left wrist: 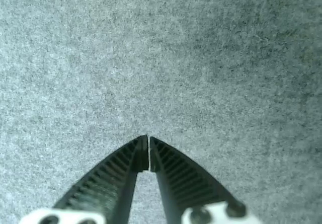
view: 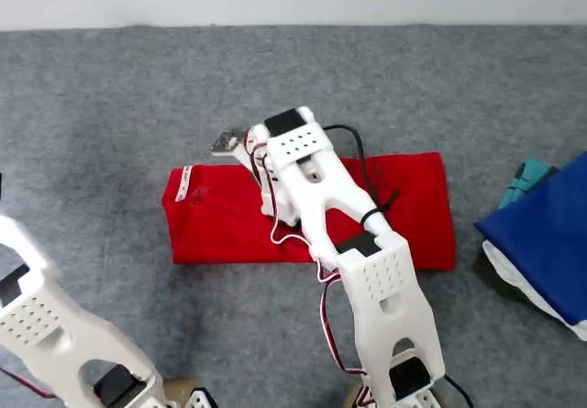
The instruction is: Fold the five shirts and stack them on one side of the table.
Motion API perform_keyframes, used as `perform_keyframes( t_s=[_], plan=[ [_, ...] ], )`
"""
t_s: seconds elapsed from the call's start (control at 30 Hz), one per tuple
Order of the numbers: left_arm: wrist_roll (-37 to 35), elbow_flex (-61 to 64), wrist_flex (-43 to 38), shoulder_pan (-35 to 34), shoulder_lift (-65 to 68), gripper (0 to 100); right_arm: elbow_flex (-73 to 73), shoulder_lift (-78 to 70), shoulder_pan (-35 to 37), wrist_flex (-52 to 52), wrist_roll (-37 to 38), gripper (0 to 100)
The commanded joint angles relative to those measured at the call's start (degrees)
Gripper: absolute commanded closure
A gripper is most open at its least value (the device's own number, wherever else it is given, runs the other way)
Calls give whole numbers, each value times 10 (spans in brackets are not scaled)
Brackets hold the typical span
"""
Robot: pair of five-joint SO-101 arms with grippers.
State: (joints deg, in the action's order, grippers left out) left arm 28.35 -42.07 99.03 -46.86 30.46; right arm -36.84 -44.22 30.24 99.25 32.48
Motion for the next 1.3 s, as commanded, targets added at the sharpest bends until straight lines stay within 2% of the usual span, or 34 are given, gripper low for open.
perform_keyframes(
  t_s=[0.0, 0.13, 0.37, 0.47, 0.6, 0.67, 1.0, 1.2, 1.27],
  plan=[
    [1, 2, 15, 6, -76, 984, -62, 49, 0, 38, -16, 990],
    [1, 67, 15, 1, -130, 984, -47, 98, -45, 37, -67, 990],
    [3, 248, 15, -11, -276, 984, 56, 179, -169, 36, -119, 985],
    [4, 303, 15, -7, -345, 983, 77, 202, -229, 35, -140, 913],
    [4, 340, 14, -7, -396, 981, 79, 202, -299, 34, -165, 753],
    [4, 344, 15, -8, -404, 981, 79, 187, -324, 25, -178, 728],
    [2, 344, 15, -7, -409, 981, 79, 73, -370, -65, -192, 728],
    [2, 344, 15, -7, -409, 981, 79, -1, -350, -95, -205, 735],
    [2, 344, 15, -7, -409, 981, 79, -22, -340, -95, -216, 783]
  ],
)
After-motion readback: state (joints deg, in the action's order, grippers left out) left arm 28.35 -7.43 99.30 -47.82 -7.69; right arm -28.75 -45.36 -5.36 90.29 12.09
